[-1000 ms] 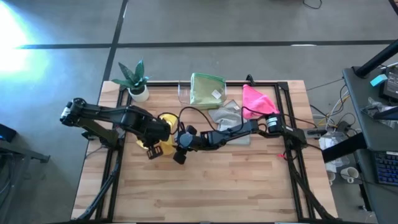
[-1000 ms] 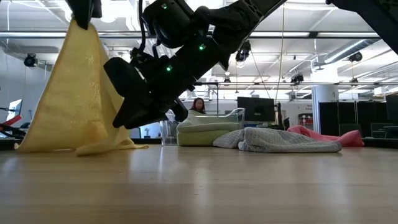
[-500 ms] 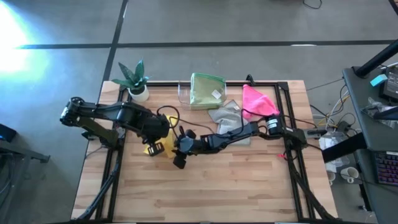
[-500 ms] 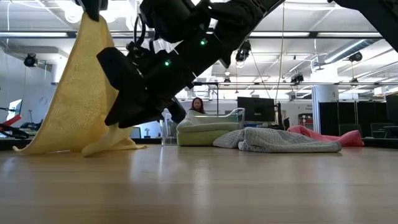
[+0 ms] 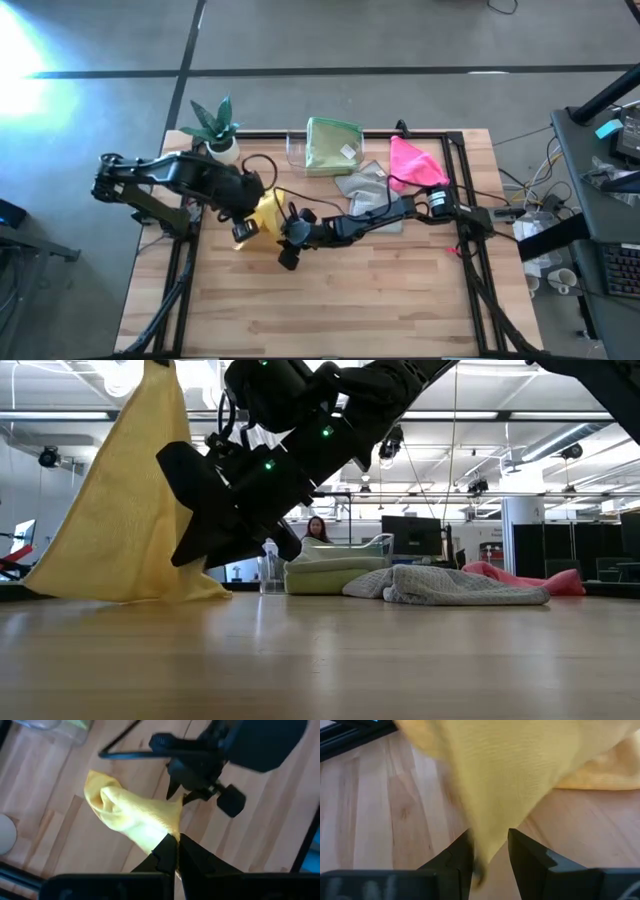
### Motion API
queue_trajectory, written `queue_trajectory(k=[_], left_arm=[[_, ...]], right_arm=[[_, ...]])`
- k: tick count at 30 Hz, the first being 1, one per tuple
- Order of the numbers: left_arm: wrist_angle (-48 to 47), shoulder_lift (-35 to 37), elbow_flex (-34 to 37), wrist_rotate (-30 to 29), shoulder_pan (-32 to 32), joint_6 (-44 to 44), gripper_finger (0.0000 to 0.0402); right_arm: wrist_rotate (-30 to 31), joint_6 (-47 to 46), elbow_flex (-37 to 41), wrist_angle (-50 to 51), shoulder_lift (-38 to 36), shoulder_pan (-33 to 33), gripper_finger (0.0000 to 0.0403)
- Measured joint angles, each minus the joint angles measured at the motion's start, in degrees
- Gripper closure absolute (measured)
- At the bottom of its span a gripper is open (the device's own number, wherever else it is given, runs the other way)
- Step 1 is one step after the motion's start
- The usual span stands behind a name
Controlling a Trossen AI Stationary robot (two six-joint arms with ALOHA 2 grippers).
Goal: Fold microfiber towels
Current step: Fold the yellow microfiber cloth
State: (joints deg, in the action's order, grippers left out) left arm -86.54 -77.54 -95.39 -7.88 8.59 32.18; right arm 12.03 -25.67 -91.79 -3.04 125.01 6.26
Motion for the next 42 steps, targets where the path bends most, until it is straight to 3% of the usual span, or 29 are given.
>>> queue_trajectory(k=[6,13,29,35,42], left_arm=[[0.0,0.9,-2.0,-0.3,0.0,0.0,0.0401],[-0.5,0.9,-1.8,-0.3,0.0,-1.6,0.0401],[-1.1,-0.4,-1.6,-0.1,0.0,-9.0,0.0401],[-1.0,-1.5,-1.6,0.0,0.0,-11.7,0.0401],[-0.9,-2.0,-1.7,0.1,0.0,-13.4,0.0402]], right_arm=[[0.0,0.1,0.0,1.6,0.0,0.0,0.0307],[-0.3,3.5,0.0,6.0,-1.5,0.5,0.0388],[-1.5,5.8,0.0,32.7,-21.8,0.9,0.0394],[-1.7,4.0,0.0,37.0,-28.3,0.9,0.0394],[-7.7,0.6,0.0,41.3,-32.5,1.1,0.0394]])
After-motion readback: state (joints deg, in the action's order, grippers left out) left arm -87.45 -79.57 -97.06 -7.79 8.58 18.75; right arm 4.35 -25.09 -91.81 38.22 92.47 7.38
